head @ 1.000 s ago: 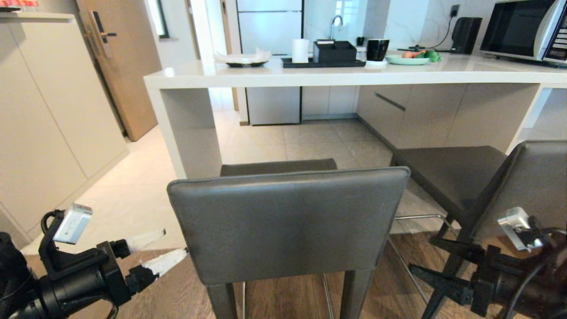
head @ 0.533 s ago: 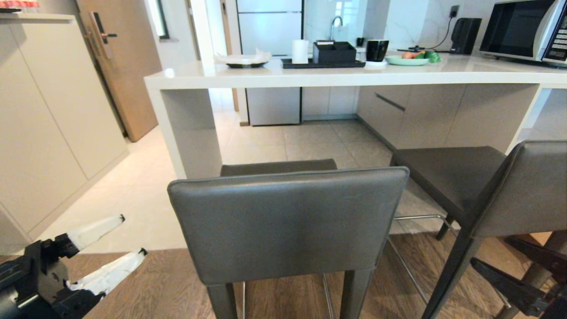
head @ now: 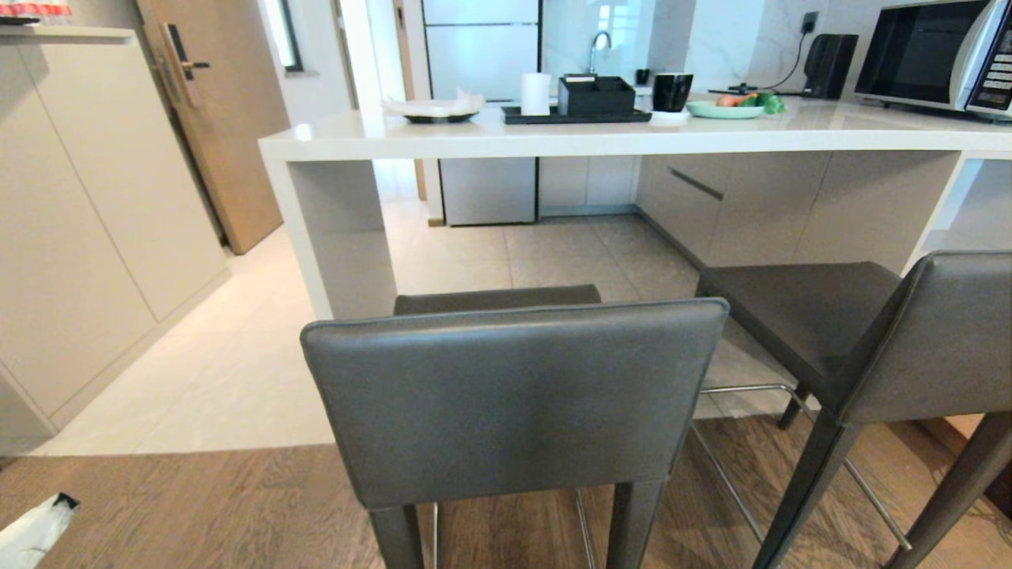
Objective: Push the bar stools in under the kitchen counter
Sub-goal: Push the gray chair back under the dining table
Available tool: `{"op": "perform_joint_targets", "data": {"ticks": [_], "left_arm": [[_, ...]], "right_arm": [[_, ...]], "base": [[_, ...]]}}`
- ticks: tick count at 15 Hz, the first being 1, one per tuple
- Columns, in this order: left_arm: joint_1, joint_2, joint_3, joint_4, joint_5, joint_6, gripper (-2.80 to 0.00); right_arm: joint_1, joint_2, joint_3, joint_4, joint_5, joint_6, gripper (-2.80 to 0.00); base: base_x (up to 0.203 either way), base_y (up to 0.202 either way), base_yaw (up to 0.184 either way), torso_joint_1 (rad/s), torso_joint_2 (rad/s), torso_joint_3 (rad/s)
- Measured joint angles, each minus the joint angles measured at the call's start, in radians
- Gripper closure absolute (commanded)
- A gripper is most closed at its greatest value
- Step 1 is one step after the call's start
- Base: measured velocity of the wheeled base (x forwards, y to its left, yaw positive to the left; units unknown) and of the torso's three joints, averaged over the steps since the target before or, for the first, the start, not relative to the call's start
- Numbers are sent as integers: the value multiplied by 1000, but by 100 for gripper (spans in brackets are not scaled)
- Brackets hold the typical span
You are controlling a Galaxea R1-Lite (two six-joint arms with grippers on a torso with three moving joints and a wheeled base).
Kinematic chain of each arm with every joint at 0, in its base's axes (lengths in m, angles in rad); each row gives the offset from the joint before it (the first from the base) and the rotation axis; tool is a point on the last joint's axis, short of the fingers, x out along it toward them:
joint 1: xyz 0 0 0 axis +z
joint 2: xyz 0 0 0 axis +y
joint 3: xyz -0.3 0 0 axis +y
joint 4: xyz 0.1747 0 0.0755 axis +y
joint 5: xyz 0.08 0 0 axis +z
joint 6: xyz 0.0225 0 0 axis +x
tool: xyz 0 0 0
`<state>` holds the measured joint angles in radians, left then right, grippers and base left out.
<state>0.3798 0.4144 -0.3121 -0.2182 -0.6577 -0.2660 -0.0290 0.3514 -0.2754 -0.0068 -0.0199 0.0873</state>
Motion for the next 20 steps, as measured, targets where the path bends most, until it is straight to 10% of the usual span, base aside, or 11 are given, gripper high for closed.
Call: {"op": "perform_joint_targets", "data": {"ticks": [4, 10, 14, 20], "left_arm": [[3, -48, -259, 384, 66, -41, -280], [-495, -75, -420, 598, 131, -84, -280], [-484, -119, -394, 611, 257, -64, -280], [-389, -256, -220, 550, 173, 7, -280]], "right_arm": [[4, -59, -59, 81, -119, 15, -280], [5, -120, -66, 166, -122, 5, -280], [10, -147, -75, 167, -114, -33, -280], [13, -169, -74, 166, -97, -42, -280]], "base": [[0, 0, 0, 0, 0, 0], [0, 0, 0, 0, 0, 0], [0, 0, 0, 0, 0, 0], [0, 0, 0, 0, 0, 0]]}}
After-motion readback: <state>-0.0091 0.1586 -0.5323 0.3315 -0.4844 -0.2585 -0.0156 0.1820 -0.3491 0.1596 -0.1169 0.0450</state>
